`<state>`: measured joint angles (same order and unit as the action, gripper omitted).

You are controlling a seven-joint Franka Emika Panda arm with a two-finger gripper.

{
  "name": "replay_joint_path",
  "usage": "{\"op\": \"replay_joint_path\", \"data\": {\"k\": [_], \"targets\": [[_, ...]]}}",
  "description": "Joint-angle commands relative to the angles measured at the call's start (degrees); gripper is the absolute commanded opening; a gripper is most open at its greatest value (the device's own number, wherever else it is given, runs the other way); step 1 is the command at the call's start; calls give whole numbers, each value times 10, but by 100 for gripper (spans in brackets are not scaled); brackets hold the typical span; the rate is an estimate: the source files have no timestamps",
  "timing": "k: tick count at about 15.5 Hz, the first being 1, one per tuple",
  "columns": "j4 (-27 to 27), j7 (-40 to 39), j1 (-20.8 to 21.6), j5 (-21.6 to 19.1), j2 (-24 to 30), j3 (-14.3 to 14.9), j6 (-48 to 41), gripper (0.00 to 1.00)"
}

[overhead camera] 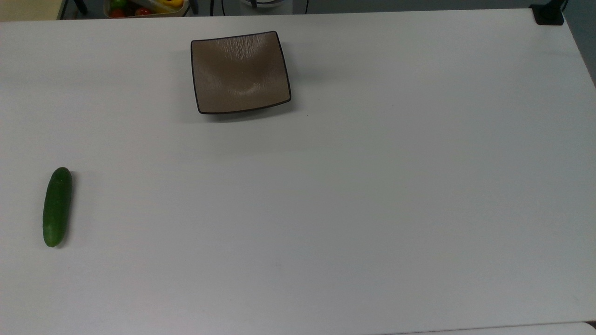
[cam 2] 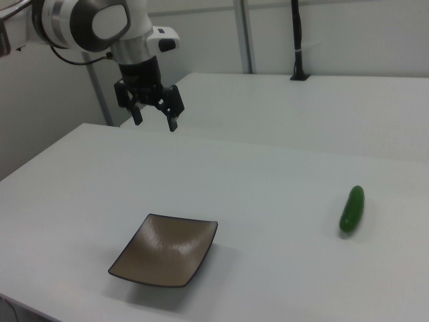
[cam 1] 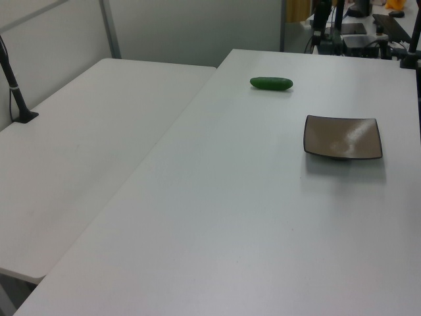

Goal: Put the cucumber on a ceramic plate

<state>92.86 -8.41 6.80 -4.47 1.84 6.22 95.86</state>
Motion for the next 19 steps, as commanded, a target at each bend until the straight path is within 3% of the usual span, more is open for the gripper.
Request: {"op": "replay_joint_path", "data": {"k": [1,11,19], "targets": [[4,9,12,-8,4,8,14,100],[6,3,7,-13,7,8,6,100],[7,-68,-27,-1,-7,8,34,100]]}}
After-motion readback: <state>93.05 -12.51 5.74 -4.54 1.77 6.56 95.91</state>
